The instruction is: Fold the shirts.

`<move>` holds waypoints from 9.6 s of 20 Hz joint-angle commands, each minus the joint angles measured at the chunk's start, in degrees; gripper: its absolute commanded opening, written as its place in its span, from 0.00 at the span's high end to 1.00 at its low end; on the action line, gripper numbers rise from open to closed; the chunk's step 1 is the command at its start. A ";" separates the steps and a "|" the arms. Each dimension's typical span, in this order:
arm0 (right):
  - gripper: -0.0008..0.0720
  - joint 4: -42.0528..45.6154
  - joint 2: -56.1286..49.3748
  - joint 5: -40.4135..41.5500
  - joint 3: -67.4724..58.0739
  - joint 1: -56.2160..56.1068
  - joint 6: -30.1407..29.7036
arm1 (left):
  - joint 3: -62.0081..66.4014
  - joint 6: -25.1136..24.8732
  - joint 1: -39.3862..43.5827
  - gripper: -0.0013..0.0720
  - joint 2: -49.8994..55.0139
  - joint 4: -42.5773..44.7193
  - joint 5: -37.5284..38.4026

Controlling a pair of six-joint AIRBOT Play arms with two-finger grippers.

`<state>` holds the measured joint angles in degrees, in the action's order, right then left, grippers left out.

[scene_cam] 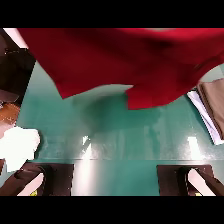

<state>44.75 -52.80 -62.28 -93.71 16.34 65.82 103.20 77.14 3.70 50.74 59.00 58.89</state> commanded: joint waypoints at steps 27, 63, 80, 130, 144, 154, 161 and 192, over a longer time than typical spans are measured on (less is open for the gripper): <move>0.97 18.25 -44.92 -10.62 -6.01 -12.00 10.60 | -13.73 -2.03 -0.04 0.95 39.98 0.63 -1.31; 0.43 19.17 -14.86 -19.17 31.95 3.32 4.57 | -41.48 -6.32 -15.39 0.14 24.09 0.35 18.25; 0.43 8.76 -10.34 -17.84 36.65 1.20 3.10 | -72.39 -11.15 -16.17 0.27 16.11 -8.68 12.41; 0.97 35.82 16.68 -28.70 50.16 -8.74 13.29 | -64.67 -2.60 -7.50 0.95 -9.88 4.98 27.65; 0.97 30.14 -22.38 -11.28 21.46 -15.19 10.84 | -47.63 -2.12 -7.50 0.95 18.25 1.81 -0.87; 0.23 15.74 -41.44 -8.24 4.87 -14.60 10.95 | -43.10 -1.53 -7.50 0.14 26.93 -0.76 -11.32; 0.22 15.28 -42.16 -22.27 1.68 -7.43 6.93 | -36.94 -1.09 -7.50 0.92 26.82 -1.66 4.66; 0.97 1.29 -36.87 -26.49 7.80 -8.66 1.75 | -16.39 4.39 20.92 0.95 46.66 -5.51 -5.31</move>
<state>46.19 -92.62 -85.41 -81.12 10.63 62.98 78.30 80.55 20.16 89.41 53.49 53.12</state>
